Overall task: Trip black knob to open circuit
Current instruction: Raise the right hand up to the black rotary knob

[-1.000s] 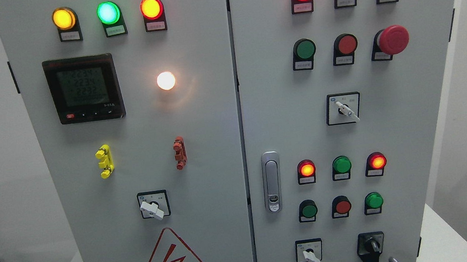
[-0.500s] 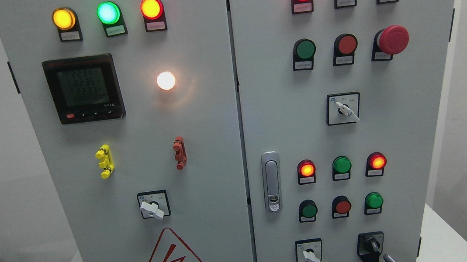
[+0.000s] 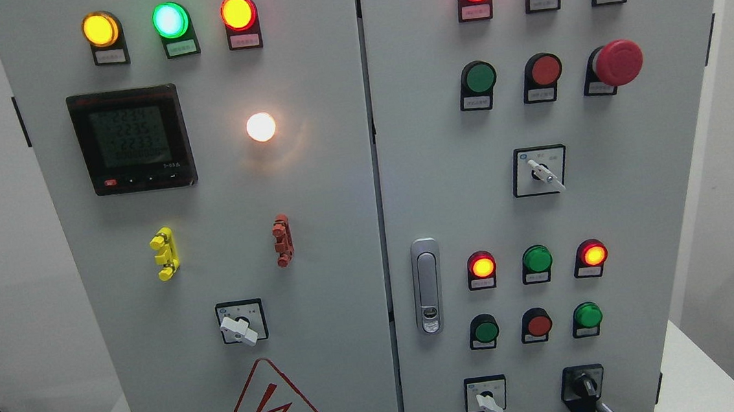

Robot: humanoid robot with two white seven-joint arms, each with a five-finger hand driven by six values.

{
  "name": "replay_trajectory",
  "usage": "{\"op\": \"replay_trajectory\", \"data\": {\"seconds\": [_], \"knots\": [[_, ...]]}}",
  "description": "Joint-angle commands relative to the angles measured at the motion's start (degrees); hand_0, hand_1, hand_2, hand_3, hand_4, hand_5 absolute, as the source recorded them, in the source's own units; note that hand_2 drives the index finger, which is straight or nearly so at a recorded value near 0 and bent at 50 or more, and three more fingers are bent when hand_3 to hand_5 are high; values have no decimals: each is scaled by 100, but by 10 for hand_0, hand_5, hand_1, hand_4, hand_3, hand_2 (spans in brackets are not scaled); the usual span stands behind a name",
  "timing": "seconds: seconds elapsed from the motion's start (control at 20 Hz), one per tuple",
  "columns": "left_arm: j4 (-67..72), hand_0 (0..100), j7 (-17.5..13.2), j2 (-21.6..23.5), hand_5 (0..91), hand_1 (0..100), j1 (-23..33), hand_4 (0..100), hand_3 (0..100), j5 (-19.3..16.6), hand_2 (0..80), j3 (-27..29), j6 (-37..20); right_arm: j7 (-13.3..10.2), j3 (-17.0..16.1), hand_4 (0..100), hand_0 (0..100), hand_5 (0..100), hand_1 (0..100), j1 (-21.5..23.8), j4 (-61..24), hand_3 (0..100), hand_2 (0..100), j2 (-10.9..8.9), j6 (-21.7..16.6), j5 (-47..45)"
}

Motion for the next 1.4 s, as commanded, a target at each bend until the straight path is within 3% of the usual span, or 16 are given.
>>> {"op": "replay_trajectory", "data": {"seconds": [0.0,1.35], "knots": [[0,120,-1,0,0,389,0,0,0,-132,0,0,7,-15,-100,1000,0,1000,0,-3,26,1000,0,-5,3,-1],[0,120,-1,0,0,389,0,0,0,-132,0,0,7,-32,93,1000,0,1000,0,6,-27,1000,0,22,-5,26]]}}
